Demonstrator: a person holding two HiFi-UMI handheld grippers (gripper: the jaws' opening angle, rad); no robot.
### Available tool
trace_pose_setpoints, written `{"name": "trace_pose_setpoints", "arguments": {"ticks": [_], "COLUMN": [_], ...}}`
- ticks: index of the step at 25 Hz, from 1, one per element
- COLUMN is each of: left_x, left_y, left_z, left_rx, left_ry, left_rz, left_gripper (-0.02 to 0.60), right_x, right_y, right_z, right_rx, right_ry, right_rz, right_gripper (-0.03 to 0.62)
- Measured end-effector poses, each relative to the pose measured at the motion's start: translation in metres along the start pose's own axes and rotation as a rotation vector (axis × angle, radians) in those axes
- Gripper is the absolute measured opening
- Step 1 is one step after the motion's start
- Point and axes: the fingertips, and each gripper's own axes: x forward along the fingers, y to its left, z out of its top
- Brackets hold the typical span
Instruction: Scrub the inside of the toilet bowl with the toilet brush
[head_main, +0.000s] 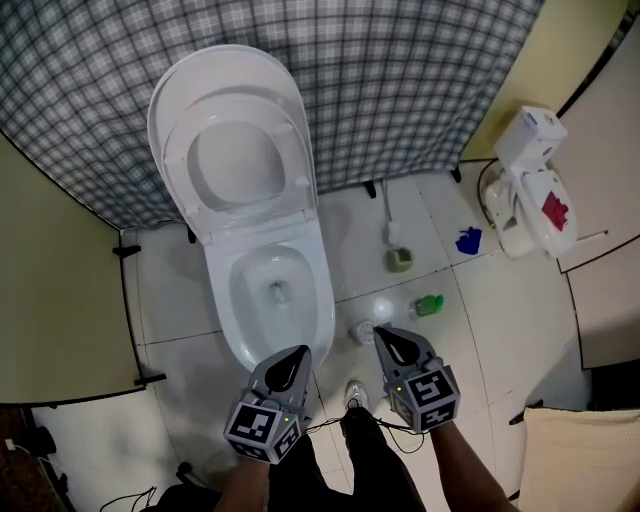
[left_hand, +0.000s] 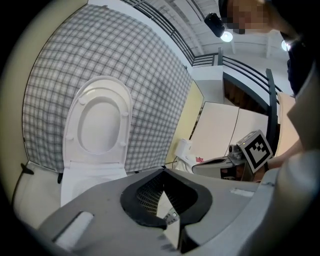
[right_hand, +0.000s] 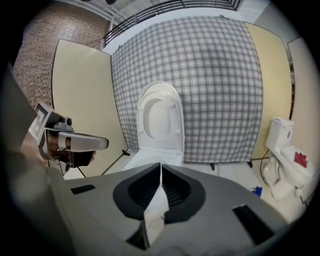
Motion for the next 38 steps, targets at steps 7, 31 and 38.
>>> {"name": "trace_pose_setpoints", "arguments": {"ticks": [7,31,38], "left_x": [0.036,0.094,0.098], "left_y": [0.014,0.027,0.032], "left_z": [-0.065,-0.173,-0.171], "left_rx": [-0.026,-0.076,-0.080], "left_ry": [0.063,0.164,0.179], "left_rz": [-0.013,-0.045,-0.043], "left_gripper": [-0.012,-0.012,-0.012], "right_x": [0.049,0.175,0.192], "right_y": [-0.055,-0.147,-0.159], "right_z": [-0.106,-0.340,-0.355], "right_rx": [0.036,0.144,0.154], "right_ry": [0.153,0.556,0.554], "right_rz": [-0.079,-0.227,-0.230], "right_gripper": [0.037,0.236,0.230]}}
